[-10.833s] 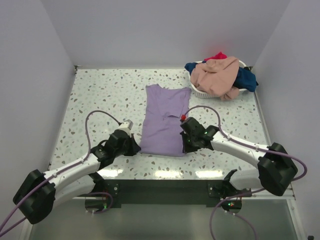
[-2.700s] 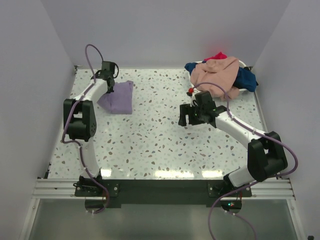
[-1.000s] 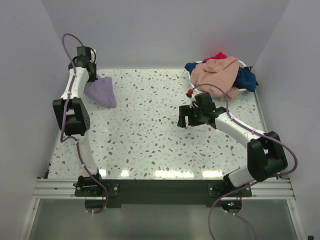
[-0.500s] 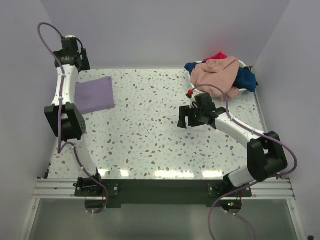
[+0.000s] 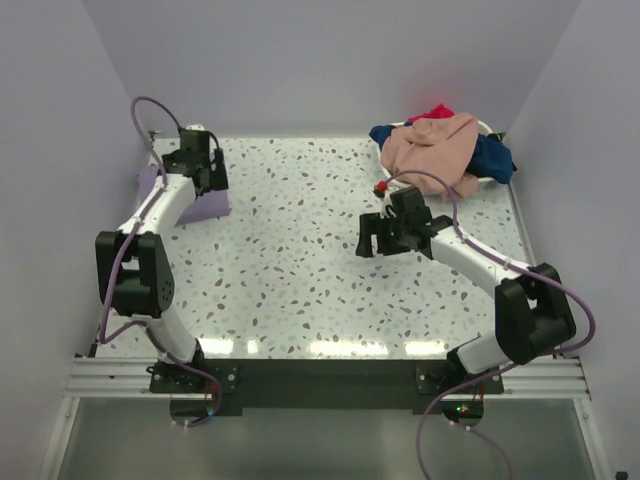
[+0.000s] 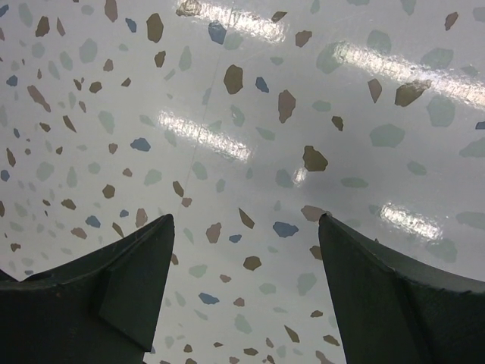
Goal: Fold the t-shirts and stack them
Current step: Neatly place the folded tshirt to the corner
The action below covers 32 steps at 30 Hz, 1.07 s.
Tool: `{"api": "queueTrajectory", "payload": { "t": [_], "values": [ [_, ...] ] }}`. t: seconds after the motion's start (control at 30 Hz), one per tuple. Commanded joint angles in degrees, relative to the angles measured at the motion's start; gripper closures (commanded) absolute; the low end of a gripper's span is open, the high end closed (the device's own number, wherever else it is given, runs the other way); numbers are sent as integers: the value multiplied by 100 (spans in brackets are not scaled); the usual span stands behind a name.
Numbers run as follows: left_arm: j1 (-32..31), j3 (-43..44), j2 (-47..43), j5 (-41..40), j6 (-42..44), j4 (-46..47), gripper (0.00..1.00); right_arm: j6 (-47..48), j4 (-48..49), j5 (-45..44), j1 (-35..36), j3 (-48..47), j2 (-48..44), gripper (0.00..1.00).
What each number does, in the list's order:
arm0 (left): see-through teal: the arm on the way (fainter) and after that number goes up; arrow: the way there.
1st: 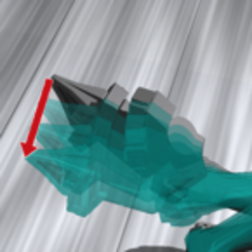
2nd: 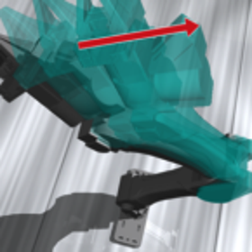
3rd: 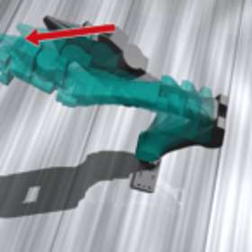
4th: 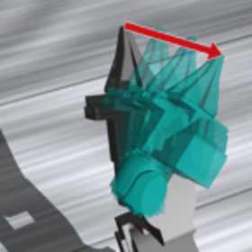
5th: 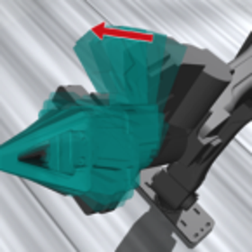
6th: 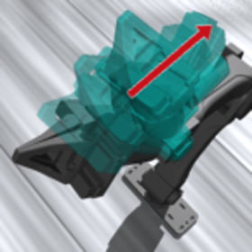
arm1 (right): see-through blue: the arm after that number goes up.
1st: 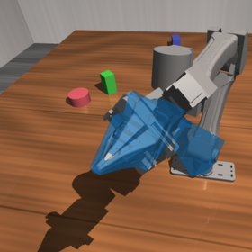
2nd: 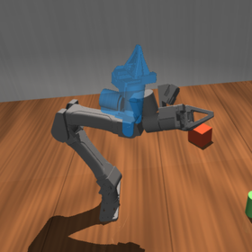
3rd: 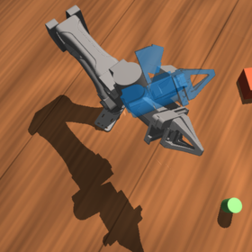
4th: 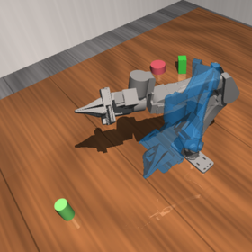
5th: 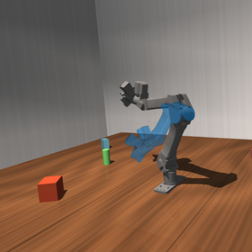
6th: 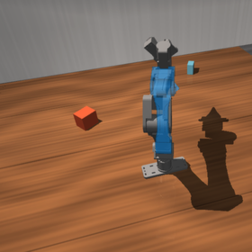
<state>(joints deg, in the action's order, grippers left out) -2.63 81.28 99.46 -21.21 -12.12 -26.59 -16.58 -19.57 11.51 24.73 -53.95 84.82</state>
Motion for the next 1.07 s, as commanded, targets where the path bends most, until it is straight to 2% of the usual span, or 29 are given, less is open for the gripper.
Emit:
{"api": "queueTrajectory", "payload": {
  "t": [0.0,0.07,0.2,0.47,0.7,1.03],
  "values": [
    [-596,-339,-390,-5,-431,610,0,-100,-38,-148,14,16,-351,19],
    [-860,-822,-672,-93,-589,786,0,-126,-38,-350,14,34,-483,19],
    [-1781,-1630,-1462,-585,-800,1068,0,-118,59,-641,14,122,-782,18],
    [-2961,-2581,-2562,-674,-1266,1024,0,-21,103,-746,14,288,-1046,16],
    [-3138,-2871,-2888,-682,-1390,761,0,14,85,-860,14,447,-1178,14],
    [-3147,-3021,-3143,-858,-1074,875,0,-3,-99,-1028,14,412,-1362,14]
  ]
}}
